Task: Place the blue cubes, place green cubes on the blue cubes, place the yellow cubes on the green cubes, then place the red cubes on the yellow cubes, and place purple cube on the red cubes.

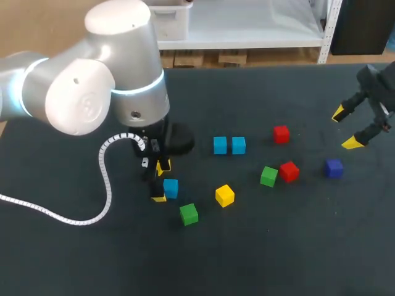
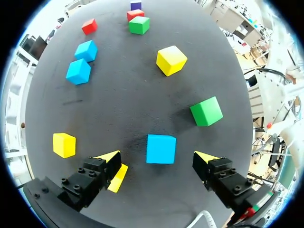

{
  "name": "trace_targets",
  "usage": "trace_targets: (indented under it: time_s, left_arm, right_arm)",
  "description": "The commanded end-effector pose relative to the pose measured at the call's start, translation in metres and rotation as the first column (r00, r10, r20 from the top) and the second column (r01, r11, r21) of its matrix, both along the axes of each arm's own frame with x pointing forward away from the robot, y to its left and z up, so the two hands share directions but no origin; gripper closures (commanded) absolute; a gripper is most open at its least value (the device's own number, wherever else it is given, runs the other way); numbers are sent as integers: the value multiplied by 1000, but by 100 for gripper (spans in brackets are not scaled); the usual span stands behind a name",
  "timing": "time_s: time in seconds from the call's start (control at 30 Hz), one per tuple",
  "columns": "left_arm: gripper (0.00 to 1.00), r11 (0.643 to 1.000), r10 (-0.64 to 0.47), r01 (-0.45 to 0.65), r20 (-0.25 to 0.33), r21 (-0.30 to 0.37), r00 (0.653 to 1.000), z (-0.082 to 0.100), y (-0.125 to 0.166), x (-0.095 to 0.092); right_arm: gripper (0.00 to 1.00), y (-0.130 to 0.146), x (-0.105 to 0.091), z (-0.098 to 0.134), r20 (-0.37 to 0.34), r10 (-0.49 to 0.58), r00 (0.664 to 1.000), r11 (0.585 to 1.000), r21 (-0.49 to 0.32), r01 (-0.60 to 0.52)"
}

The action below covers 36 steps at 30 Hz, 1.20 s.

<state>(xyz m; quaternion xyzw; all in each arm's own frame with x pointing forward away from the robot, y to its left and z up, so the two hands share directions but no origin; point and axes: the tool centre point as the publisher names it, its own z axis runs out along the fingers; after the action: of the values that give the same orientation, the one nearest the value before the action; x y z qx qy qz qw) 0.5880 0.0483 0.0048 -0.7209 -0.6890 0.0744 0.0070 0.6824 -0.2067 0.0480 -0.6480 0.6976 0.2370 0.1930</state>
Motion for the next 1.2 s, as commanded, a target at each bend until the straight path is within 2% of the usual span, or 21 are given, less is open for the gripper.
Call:
trace_targets:
  time_s: [0.03, 0.1, 0.13, 0.17, 0.3, 0.33, 0.37, 0.57, 0.7, 0.8, 0.83, 1.0, 1.2]
  left_arm:
    - [0, 1000, 1, -1, 0, 9, 1000, -1, -1, -2]
    - [0, 1000, -2, 2, 8, 14, 1000, -1, -1, -2]
    - [8, 1000, -3, 2, 10, 14, 1000, -1, -1, -2]
    - [28, 1000, -2, 2, 10, 14, 1000, -1, -1, -2]
    - [40, 1000, -9, 9, 19, 16, 1000, -1, -2, -3]
    - [49, 1000, -10, 10, 21, 17, 1000, -1, -2, -3]
    - [53, 1000, -11, 10, 23, 19, 1000, -1, -3, -3]
    - [53, 1000, -11, 11, 23, 19, 1000, -2, -6, -6]
    - [59, 1000, -7, 7, 22, 17, 1000, -2, -6, -6]
    - [92, 1000, -4, 3, 26, 17, 1000, -2, -6, -5]
    - [100, 1000, -3, 3, 29, 18, 1000, -1, -6, -4]
    - [100, 1000, -5, 4, 54, 15, 999, 5, -4, 3]
    - [100, 998, -66, 65, 120, 10, 991, 10, 2, 20]
  right_arm:
    - [0, 0, 0, 0, 0, 1, 1000, 1000, 2, -1]
    - [0, 0, 0, 0, 0, 1, 1000, 1000, 2, -1]
    - [0, 0, 0, 0, 0, 1, 1000, 1000, 2, -1]
    - [0, 0, 0, 0, 0, 1, 1000, 1000, 2, -1]
    - [0, 0, 0, 0, 0, 1, 1000, 1000, 2, -1]
    - [0, 0, 0, 0, 0, 1, 1000, 1000, 2, -1]
    - [0, 0, 0, 0, 0, 1, 1000, 1000, 2, -1]
    - [0, 0, 0, 0, 0, 1, 1000, 1000, 2, -1]
    - [0, 0, 0, 0, 0, 1, 1000, 1000, 2, -1]
    - [0, 0, 0, 0, 0, 1, 1000, 1000, 2, -1]
    - [0, 0, 0, 0, 0, 1, 1000, 1000, 2, -1]
    - [0, 0, 0, 0, 0, 1, 1000, 1000, 2, -1]
    - [0, 0, 0, 0, 0, 1, 1000, 1000, 2, -1]
